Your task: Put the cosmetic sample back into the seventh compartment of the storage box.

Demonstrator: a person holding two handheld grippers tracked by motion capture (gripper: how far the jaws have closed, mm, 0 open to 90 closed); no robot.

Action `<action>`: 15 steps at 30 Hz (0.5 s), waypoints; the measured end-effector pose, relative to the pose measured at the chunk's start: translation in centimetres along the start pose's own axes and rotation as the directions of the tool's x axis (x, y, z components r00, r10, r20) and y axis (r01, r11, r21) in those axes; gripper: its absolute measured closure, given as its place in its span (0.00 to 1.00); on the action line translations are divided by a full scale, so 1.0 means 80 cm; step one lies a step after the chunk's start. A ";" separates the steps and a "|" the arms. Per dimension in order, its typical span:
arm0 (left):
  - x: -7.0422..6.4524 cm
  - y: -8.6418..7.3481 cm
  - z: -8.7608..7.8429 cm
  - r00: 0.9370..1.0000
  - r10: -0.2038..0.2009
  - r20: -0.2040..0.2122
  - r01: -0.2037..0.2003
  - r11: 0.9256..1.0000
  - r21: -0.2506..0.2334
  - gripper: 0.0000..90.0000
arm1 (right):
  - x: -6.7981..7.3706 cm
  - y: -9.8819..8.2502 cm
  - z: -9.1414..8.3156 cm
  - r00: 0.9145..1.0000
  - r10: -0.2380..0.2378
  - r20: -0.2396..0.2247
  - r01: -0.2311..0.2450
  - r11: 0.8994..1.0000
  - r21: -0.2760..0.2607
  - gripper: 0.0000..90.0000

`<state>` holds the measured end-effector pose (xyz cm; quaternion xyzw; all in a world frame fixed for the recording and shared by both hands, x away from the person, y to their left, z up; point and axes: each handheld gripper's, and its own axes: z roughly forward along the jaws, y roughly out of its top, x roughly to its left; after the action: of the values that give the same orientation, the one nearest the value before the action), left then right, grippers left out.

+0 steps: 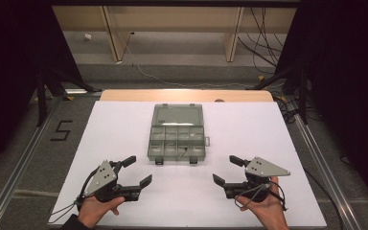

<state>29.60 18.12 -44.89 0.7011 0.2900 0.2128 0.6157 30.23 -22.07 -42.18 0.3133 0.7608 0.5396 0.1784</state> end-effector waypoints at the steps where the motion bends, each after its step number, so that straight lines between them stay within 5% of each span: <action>1: 0.000 0.000 0.000 1.000 0.000 -0.001 0.000 1.000 0.000 0.18 | 0.001 0.000 0.000 1.000 0.010 -0.001 -0.010 1.000 -0.002 0.18; 15: 0.000 0.000 0.001 1.000 0.000 0.000 0.000 1.000 -0.002 0.18 | -0.001 -0.002 0.000 1.000 -0.002 0.008 0.002 1.000 -0.012 0.18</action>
<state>29.63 18.09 -44.88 0.7004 0.2897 0.2129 0.6166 30.24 -22.18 -42.35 0.3136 0.7573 0.5425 0.1838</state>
